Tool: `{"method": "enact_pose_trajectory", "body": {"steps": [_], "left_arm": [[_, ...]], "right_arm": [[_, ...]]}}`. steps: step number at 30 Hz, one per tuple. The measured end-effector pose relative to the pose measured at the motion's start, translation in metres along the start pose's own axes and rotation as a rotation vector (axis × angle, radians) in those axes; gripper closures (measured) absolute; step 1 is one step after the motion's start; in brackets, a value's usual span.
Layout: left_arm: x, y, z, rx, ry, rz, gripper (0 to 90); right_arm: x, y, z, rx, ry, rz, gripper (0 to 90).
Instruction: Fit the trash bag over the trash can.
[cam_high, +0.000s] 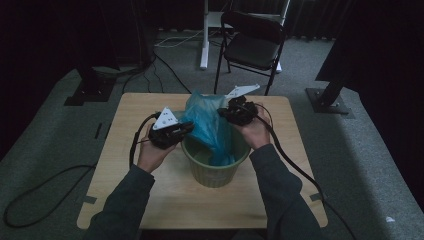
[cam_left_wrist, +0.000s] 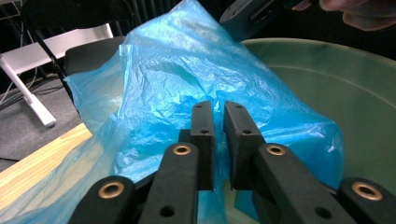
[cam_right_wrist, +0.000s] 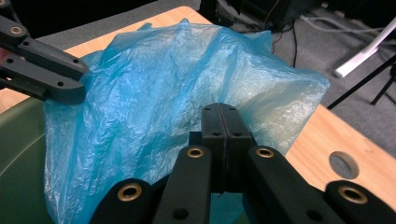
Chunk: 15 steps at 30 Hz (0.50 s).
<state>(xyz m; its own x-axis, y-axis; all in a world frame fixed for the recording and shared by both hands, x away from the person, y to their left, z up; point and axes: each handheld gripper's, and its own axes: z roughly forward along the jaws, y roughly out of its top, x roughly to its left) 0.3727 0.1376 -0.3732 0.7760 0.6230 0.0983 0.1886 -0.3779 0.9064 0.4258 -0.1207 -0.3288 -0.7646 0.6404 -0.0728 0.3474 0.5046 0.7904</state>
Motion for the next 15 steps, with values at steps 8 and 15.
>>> {"method": "enact_pose_trajectory", "body": {"steps": [8,15], "left_arm": [[0.006,0.001,-0.006,-0.007,0.038,-0.011,71.2],[0.015,0.011,-0.012,-0.026,0.077,-0.03,67.8]], "right_arm": [[0.006,-0.007,-0.012,-0.008,-0.03,-0.051,90.0],[0.0,-0.019,-0.018,-0.027,-0.035,-0.048,90.0]]}}
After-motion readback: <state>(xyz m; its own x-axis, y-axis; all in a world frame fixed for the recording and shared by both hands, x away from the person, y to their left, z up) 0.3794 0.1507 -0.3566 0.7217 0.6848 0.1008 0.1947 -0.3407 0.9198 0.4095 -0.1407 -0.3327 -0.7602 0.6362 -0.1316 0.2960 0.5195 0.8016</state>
